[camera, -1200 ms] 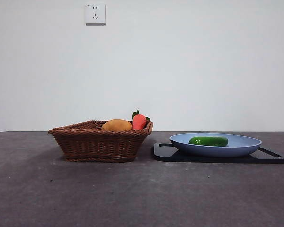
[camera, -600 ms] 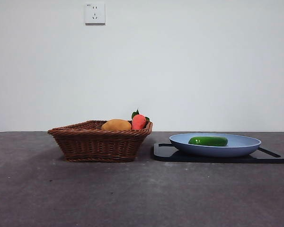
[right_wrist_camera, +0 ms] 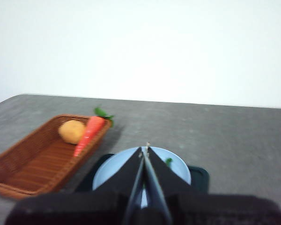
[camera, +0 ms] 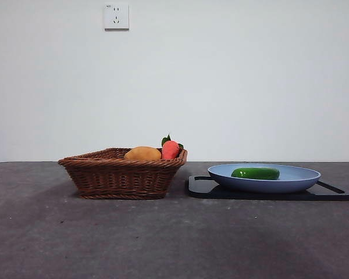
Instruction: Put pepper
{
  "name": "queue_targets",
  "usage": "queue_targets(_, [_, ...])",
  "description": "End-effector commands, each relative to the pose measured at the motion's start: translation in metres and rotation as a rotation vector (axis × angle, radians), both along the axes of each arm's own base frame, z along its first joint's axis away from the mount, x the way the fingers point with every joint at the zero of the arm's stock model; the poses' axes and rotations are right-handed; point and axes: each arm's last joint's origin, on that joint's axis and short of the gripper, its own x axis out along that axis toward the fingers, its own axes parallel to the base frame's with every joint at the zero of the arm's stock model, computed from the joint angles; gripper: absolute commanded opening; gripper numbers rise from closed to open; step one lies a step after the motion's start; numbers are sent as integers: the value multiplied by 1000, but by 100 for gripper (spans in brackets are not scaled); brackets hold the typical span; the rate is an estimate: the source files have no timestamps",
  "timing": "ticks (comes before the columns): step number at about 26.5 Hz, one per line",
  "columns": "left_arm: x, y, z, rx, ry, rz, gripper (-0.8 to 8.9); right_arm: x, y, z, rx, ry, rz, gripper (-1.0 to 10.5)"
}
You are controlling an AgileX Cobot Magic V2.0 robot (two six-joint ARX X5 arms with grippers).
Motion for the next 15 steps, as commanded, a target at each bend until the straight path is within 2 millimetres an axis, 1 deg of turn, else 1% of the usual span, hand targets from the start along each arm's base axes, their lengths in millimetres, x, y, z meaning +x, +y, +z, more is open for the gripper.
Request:
queue_targets(1, [0,0,1,-7,-16,3,8,1,-2,-26,54,-5,-55,11])
queue_targets(5, [0,0,1,-7,-16,3,8,0,-2,-61,66,1,-65,11])
queue_targets(8, [0,0,1,-7,-16,3,8,0,-2,-81,69,7,-75,11])
queue_targets(15, [0,0,1,-7,-16,3,8,1,-2,-109,72,47,-89,11])
